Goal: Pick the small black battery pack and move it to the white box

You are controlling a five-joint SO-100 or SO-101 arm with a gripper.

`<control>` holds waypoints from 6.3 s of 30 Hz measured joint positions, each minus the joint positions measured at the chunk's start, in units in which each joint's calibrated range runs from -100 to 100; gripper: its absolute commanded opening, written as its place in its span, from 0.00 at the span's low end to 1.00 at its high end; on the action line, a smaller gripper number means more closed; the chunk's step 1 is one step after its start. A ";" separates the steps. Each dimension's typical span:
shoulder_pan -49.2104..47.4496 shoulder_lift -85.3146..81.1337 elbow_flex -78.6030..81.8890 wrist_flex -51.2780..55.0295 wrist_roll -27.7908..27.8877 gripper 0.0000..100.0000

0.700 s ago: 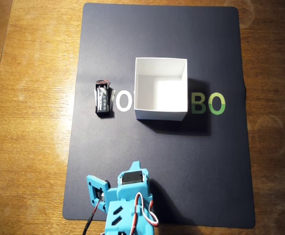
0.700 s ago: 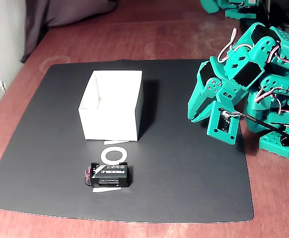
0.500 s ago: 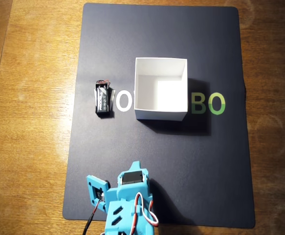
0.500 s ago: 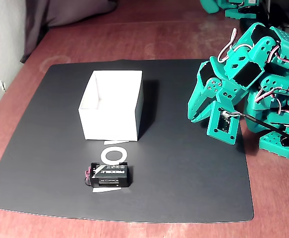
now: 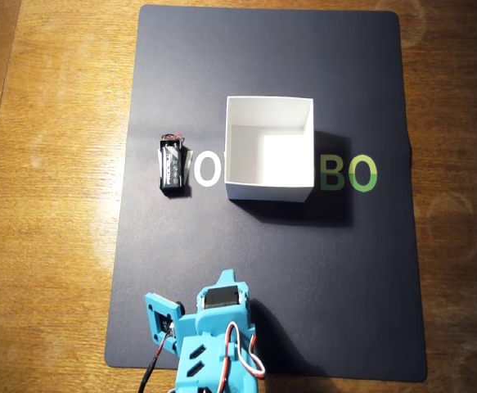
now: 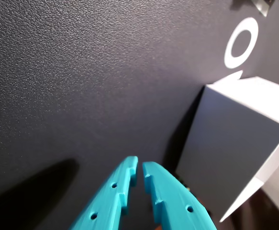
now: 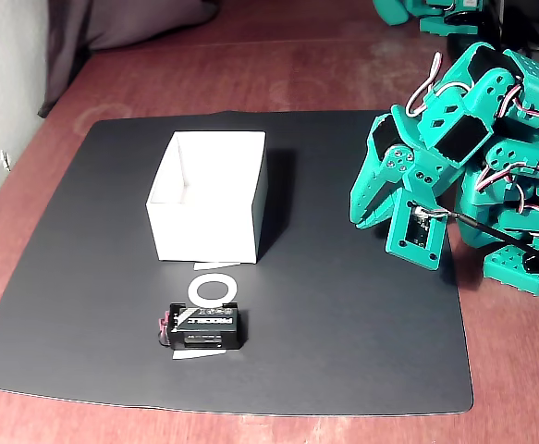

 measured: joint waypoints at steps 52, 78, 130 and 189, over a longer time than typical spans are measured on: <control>0.00 0.00 0.00 0.00 0.00 0.01; 0.00 0.00 0.00 0.00 0.00 0.01; 0.00 59.32 -54.27 -11.86 8.88 0.01; -19.90 106.78 -86.09 -6.45 47.08 0.09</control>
